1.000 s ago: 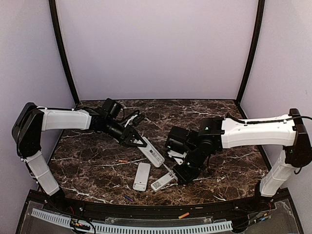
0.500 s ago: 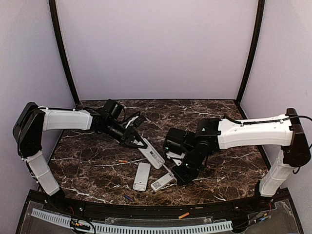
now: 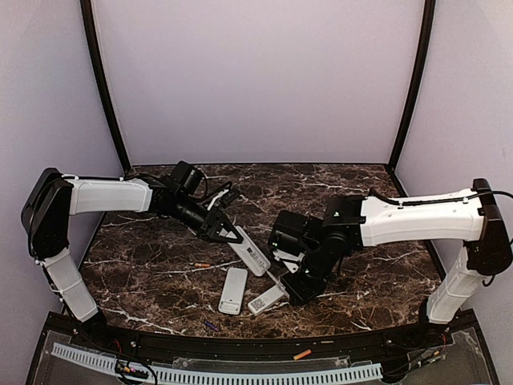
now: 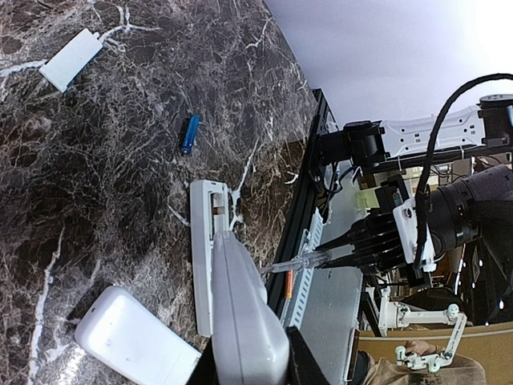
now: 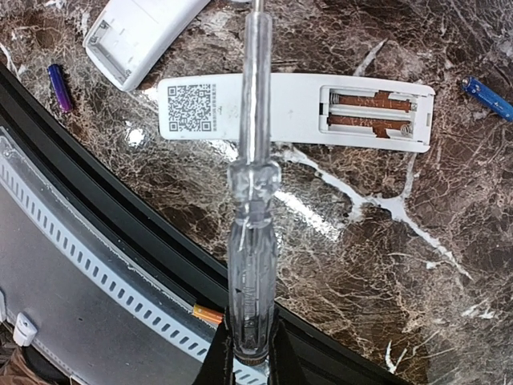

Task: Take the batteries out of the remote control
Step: Remove the battery cover from the remote control.

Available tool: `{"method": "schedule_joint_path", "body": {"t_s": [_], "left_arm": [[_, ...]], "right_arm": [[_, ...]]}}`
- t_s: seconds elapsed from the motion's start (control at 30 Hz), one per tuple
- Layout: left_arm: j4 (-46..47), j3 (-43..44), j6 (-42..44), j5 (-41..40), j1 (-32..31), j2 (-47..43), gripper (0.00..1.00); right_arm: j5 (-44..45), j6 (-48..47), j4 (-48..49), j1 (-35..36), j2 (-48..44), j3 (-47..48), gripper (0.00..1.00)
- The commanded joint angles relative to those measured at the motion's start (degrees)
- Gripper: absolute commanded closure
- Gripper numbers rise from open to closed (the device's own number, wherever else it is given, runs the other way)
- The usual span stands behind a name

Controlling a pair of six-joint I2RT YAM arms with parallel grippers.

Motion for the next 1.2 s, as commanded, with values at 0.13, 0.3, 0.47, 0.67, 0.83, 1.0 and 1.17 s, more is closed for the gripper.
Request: {"method": "schedule_joint_path", "body": {"t_s": [0.13,0.3,0.47,0.67,0.83,1.0,1.17], "left_arm": [[-0.9,1.1,1.2,0.4,0.5,-2.2,1.0],[-0.9,1.1,1.2,0.8,0.5,-2.2,1.0],[-0.9,1.1,1.2,1.2,0.5,-2.2,1.0],[-0.9,1.1,1.2,1.7,0.5,-2.1,1.0],[-0.7,1.1,1.2,2.0,0.5,-2.0,1.0],[-0.6,1.1,1.1,2.4,0.5,-2.0,1.0],[-0.6,1.1,1.0,2.7,0.5,-2.0,1.0]], "right_arm": [[-0.2,0.9,0.7,1.0,-0.7,-0.7,1.0],[-0.1,1.0,0.4,0.9,-0.3,-0.6,1.0],[0.6,1.4,-0.1,1.0,-0.2,-0.6,1.0],[0.8,1.6,-0.1,1.0,0.1,-0.8,1.0],[0.9,1.4,0.0,0.9,0.6,-0.5,1.0],[0.9,1.1,0.0,0.9,1.4,-0.4,1.0],[1.2,1.2,0.1,0.8,1.6,-0.5,1.0]]}}
